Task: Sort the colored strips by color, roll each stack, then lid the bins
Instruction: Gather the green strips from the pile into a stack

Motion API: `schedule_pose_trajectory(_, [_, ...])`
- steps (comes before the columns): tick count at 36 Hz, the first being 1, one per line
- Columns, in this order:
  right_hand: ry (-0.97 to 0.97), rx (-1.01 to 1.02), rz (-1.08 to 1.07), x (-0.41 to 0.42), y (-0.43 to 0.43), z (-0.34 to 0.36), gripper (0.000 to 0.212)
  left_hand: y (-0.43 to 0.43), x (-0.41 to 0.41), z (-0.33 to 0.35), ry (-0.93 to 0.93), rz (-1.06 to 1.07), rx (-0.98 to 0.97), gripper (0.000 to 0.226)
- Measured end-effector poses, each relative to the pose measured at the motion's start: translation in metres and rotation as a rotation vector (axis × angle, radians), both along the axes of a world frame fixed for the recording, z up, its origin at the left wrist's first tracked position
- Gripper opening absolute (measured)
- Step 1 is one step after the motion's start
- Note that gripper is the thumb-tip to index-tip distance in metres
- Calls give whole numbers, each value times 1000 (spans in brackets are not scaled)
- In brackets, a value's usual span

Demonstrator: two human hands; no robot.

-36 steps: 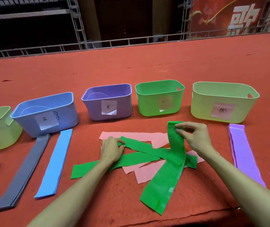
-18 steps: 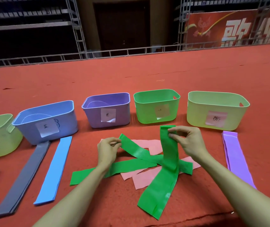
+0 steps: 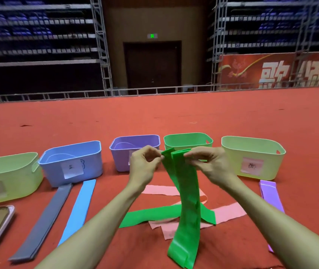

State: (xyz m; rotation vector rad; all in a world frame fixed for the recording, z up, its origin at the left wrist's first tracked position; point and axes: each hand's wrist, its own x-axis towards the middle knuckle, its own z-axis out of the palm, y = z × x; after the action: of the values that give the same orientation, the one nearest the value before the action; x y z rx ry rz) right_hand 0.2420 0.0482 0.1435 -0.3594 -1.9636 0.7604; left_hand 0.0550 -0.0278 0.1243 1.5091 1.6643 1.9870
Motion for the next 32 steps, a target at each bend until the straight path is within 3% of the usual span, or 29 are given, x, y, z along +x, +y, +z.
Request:
schedule_pose_trajectory(11, [-14,48,-26,-8,-15,24,27,-17,18,33,72,-90,14,27])
schedule_pose_trajectory(20, [-4,40,-53,-8,-16,25,25,-27,24,42,5,-154,-9,27])
schedule_pose_trajectory(25, [1,28,-75,-9,-14,23,23,-29,28,41,-18,-213,2,12])
schedule_pose_trajectory(32, [37,35,-94,-7,-13,18,22,-24,31,38,46,-177,23,18])
